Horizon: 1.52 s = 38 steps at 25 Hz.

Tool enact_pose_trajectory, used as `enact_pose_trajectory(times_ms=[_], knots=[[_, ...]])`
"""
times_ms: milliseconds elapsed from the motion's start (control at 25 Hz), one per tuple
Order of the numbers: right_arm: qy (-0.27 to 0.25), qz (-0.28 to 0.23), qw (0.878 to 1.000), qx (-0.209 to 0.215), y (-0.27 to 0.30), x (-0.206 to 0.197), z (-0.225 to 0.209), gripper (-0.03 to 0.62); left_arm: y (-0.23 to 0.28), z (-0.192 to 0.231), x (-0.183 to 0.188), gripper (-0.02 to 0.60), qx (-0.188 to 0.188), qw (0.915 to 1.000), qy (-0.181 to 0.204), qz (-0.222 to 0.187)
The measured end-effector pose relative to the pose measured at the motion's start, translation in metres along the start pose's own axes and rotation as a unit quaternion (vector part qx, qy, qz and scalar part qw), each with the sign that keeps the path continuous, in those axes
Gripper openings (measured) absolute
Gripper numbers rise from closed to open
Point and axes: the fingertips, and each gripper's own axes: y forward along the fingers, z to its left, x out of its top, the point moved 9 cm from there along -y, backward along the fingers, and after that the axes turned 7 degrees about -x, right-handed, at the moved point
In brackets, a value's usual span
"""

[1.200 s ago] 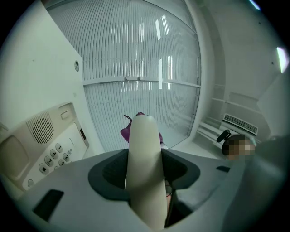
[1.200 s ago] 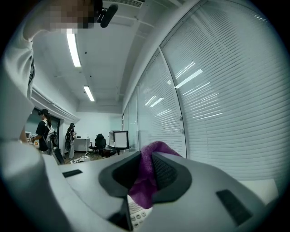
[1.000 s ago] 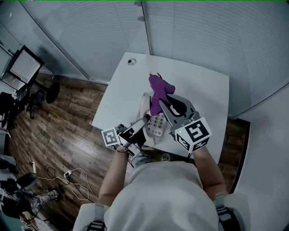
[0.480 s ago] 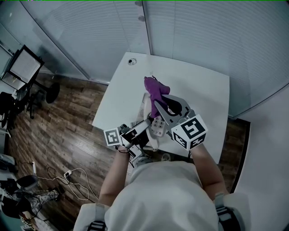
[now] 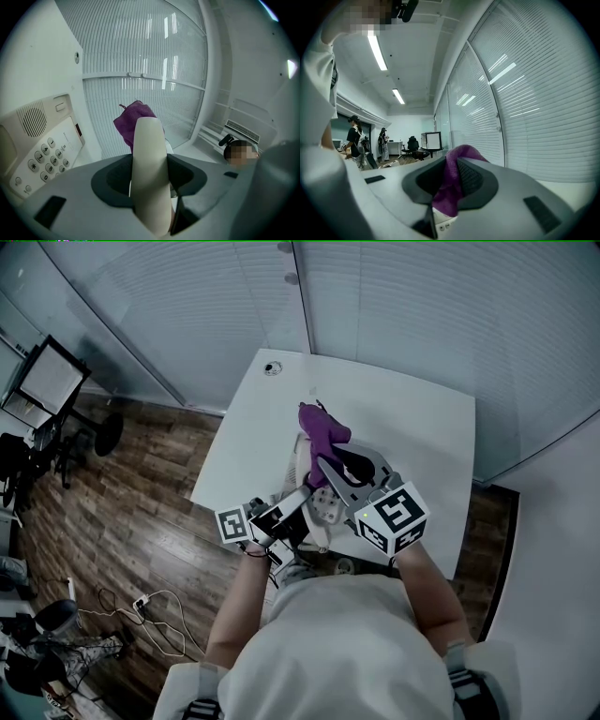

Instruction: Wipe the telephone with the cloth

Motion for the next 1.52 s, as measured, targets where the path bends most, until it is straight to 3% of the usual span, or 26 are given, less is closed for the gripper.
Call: enact_pose_trajectory(times_ms=[1160, 1520], knots=[[0.012, 0.022, 0.999, 0.04, -0.007, -0.017, 0.02, 0.081, -0.002, -0.003, 0.01, 0.225, -0.026, 0.9984, -0.002, -0.051], [0.002, 0.038, 0.997, 0.074, -0.009, -0.019, 0.03, 0.081, -0.006, -0.01, 0.008, 0.225, -0.036, 0.9976, -0.007, -0.059]])
